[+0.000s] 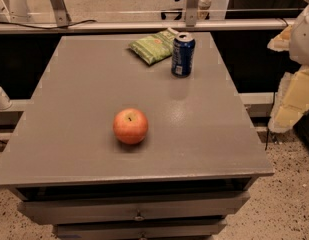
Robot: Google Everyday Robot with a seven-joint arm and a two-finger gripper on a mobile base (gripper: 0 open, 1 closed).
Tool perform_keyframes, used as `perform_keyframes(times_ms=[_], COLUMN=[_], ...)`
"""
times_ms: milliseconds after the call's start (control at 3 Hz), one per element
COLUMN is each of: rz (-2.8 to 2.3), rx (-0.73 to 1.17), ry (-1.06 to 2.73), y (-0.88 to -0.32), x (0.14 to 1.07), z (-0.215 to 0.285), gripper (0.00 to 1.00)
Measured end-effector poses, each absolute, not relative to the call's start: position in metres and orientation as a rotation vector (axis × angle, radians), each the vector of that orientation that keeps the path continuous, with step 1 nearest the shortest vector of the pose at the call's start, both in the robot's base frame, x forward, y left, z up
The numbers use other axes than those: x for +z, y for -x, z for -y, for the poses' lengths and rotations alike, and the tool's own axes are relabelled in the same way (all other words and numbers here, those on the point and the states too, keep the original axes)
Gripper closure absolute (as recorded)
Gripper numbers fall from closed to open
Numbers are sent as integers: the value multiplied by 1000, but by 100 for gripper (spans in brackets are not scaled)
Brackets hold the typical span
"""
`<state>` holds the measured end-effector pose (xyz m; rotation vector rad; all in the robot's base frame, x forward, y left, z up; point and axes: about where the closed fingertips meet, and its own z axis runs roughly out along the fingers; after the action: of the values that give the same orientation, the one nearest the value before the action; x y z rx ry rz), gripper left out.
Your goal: Move apple near pepsi can
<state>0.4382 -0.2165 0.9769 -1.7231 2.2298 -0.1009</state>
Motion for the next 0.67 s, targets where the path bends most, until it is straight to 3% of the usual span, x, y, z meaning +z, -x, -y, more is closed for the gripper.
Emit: perform_keyframes(times_ms=[667], rz=[-2223], rx=[-31], ry=[1656], y=[-441], x=[964], z=[207], gripper=[0])
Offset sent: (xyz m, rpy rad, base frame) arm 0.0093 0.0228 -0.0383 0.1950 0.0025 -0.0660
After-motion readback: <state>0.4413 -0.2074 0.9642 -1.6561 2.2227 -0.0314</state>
